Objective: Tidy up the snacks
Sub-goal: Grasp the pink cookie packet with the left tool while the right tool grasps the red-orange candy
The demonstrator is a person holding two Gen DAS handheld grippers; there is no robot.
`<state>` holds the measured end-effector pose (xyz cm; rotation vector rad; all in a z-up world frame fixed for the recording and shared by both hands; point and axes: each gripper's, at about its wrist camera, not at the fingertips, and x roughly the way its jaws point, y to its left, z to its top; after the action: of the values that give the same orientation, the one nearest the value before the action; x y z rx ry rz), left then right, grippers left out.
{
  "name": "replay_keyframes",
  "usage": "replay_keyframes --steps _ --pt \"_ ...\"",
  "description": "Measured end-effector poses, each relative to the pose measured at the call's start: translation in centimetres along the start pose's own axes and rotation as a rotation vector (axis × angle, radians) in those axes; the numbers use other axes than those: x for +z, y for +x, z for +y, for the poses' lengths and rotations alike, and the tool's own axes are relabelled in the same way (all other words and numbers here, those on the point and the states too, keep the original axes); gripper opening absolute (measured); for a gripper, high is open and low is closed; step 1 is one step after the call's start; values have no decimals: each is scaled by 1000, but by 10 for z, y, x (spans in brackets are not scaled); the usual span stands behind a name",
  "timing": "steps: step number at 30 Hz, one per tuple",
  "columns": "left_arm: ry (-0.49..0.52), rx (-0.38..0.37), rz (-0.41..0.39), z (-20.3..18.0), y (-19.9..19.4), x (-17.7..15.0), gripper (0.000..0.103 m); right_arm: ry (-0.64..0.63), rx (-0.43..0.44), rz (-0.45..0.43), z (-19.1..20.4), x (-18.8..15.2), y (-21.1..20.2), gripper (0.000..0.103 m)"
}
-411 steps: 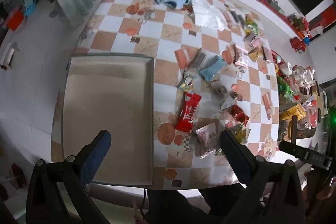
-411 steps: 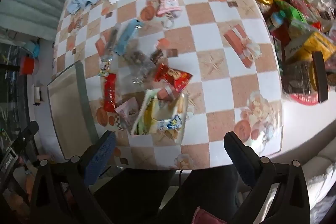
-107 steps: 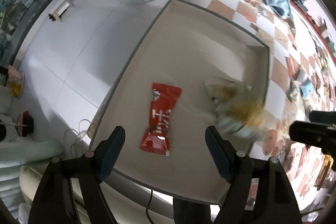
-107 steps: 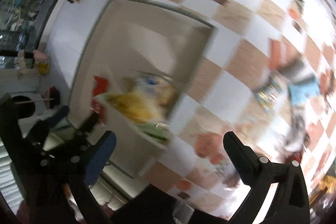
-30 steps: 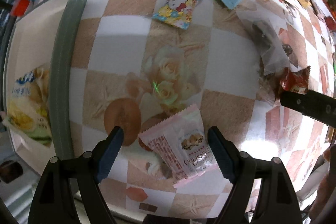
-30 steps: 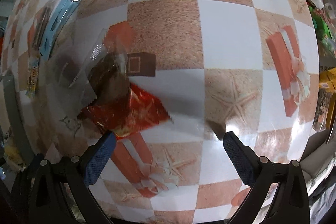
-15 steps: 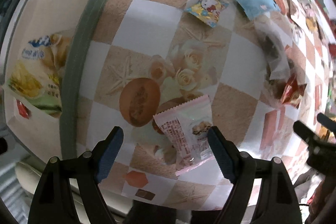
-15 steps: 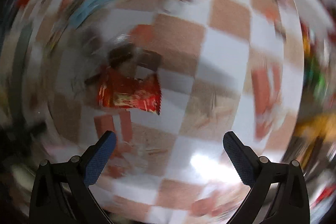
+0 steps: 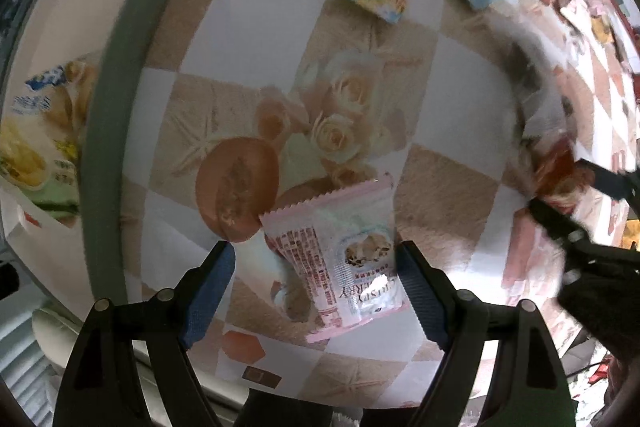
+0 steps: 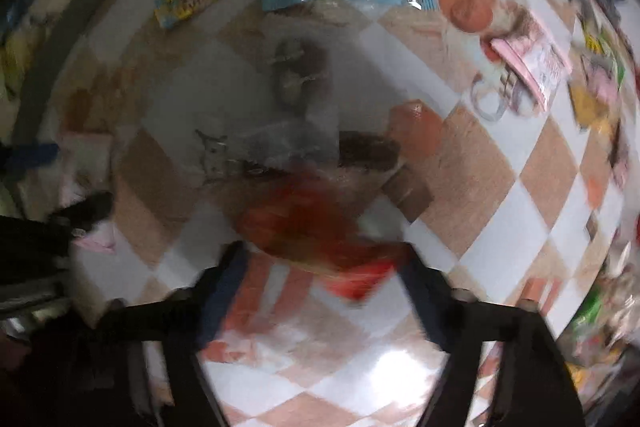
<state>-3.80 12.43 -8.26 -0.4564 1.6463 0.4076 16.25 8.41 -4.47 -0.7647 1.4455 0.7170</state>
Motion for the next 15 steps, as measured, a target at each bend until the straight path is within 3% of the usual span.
replay_keyframes --steps 2,3,6,8,11,15 --pt "6 -1 -2 0 0 1 85 44 3 2 -4 -3 -3 35" --pt "17 -2 -1 1 0 2 84 72 7 7 -5 -7 -5 28" --pt "61 -2 -16 -6 -4 -1 73 224 75 32 -28 -37 -5 28" --pt "112 2 -37 -15 -10 2 56 355 158 41 -40 -55 -4 28" --pt "190 5 -51 -21 -14 2 50 498 243 39 -52 -82 -5 28" --pt "214 -14 -51 -23 -19 -1 49 644 309 32 -61 -109 -11 28"
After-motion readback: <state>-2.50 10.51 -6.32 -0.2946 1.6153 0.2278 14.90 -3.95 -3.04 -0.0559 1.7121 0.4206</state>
